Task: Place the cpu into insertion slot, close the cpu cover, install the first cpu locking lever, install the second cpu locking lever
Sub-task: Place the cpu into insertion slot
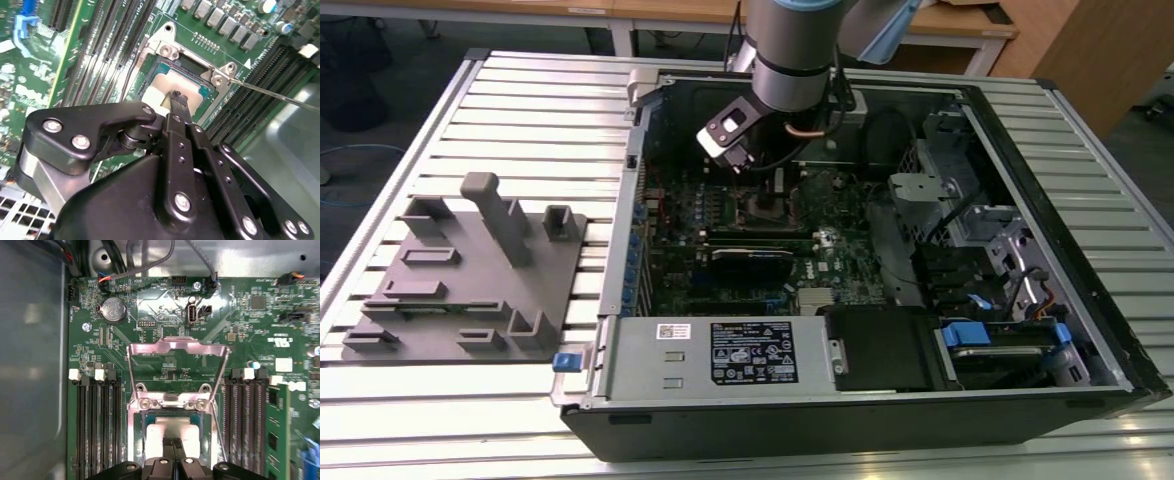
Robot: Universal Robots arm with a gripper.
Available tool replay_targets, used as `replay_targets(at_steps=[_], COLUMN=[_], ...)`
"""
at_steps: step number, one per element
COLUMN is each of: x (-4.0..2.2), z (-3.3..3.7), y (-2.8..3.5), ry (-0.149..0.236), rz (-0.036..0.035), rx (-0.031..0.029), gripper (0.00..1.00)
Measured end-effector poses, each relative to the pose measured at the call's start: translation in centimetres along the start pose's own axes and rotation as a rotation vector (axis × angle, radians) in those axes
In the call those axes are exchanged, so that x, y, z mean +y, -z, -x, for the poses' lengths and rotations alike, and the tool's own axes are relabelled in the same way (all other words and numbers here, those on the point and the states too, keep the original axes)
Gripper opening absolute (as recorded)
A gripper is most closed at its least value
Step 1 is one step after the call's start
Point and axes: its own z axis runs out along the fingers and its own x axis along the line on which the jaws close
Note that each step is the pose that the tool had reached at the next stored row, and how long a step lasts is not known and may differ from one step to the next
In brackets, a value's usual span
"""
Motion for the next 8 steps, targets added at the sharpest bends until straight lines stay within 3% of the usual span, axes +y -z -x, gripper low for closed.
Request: replay_targets(at_steps=[4, 8], x=[-0.02, -0.02], z=[-0.01, -0.02], y=[1.14, 1.78], ry=[0.0, 0.0], rz=[-0.0002, -0.0002], rx=[-0.0004, -0.0004], gripper=[0.11, 0.11])
